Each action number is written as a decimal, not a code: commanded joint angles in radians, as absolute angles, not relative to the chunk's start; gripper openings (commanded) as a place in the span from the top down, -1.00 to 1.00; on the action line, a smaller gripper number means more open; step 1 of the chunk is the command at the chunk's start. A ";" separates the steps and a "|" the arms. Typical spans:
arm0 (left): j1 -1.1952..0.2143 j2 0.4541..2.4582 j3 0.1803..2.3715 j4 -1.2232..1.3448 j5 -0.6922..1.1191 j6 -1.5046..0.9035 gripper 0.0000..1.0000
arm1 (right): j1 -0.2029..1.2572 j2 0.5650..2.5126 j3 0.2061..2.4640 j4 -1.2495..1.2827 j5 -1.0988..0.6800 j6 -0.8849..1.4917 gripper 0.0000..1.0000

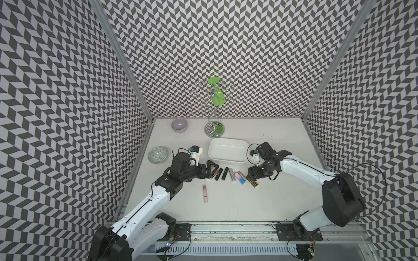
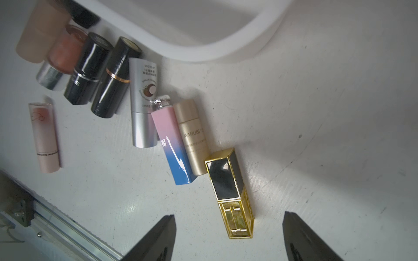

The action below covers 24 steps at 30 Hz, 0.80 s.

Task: Put the lipstick into the storage box
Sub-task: Pick up the lipstick at the center of the board.

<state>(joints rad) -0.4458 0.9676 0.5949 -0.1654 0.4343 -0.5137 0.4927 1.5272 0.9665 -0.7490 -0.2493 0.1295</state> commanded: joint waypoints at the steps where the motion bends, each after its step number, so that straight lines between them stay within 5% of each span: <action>1: -0.453 0.957 0.594 -0.154 0.438 -0.505 -0.98 | 0.510 1.546 0.936 -0.693 -0.261 0.179 -0.56; 24: -0.456 0.943 0.574 -0.152 0.442 -0.520 -0.98 | 0.562 1.645 0.900 -0.642 -0.151 0.230 -0.15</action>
<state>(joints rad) -0.4511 0.9596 0.5850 -0.1654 0.4355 -0.5179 0.5549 1.6180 0.9043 -0.6651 -0.1898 0.2138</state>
